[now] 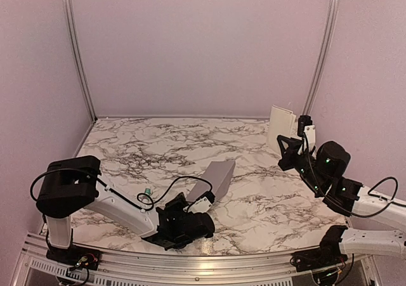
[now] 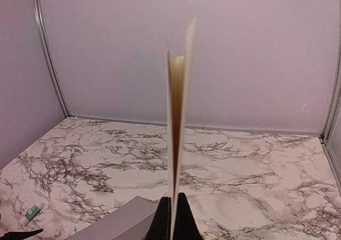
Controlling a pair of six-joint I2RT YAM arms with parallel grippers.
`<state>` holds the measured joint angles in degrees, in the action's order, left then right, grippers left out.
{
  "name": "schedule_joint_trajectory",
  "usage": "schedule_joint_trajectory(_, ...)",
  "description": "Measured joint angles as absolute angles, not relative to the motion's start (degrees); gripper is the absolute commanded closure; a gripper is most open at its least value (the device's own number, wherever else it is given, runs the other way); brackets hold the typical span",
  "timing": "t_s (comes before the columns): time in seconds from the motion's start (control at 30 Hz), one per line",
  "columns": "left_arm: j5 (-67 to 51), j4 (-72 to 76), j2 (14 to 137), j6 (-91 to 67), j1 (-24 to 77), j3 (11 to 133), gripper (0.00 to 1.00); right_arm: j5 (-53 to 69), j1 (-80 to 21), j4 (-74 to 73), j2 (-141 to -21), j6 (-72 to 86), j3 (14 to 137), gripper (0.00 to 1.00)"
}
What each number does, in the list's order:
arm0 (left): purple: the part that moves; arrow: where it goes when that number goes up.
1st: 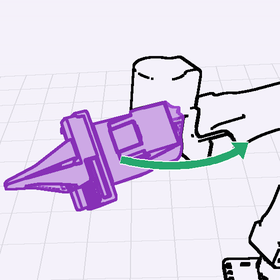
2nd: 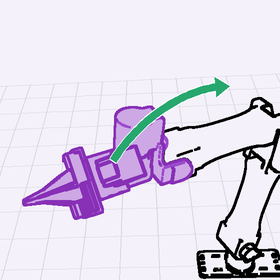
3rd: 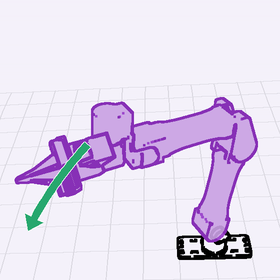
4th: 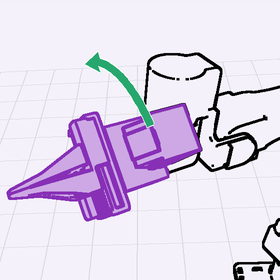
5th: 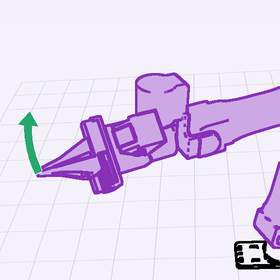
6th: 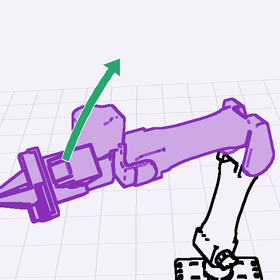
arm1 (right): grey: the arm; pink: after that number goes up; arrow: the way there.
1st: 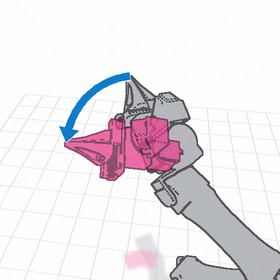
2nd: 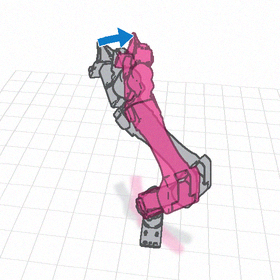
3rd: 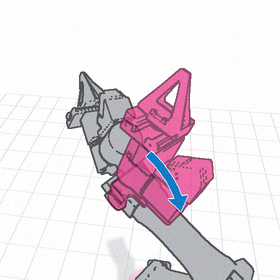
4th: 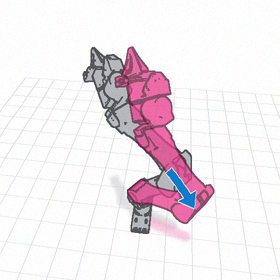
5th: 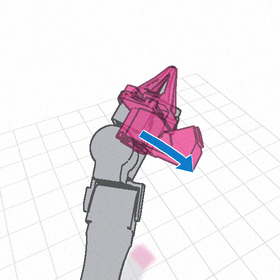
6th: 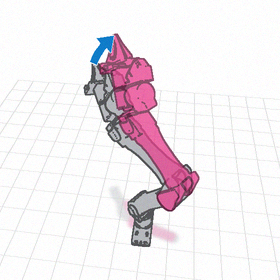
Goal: Place the letter into the envelope and seal it
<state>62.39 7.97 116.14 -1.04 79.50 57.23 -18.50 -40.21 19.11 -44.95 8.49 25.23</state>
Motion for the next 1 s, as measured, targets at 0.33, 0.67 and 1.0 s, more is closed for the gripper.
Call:
schedule_joint_trajectory(0.33,61.6,7.7,115.2,4.3,80.6,60.0,0.15,-18.3,-40.2,18.9,-44.0,8.5,25.2,1.00)
schedule_joint_trajectory(0.67,67.8,9.5,122.7,17.4,82.1,67.1,0.14,-18.1,-40.2,18.8,-43.8,8.4,25.2,1.00)
schedule_joint_trajectory(1.0,71.8,11.5,126.7,27.5,82.5,71.7,0.28,-17.3,-40.2,18.8,-42.7,8.3,24.5,1.00)
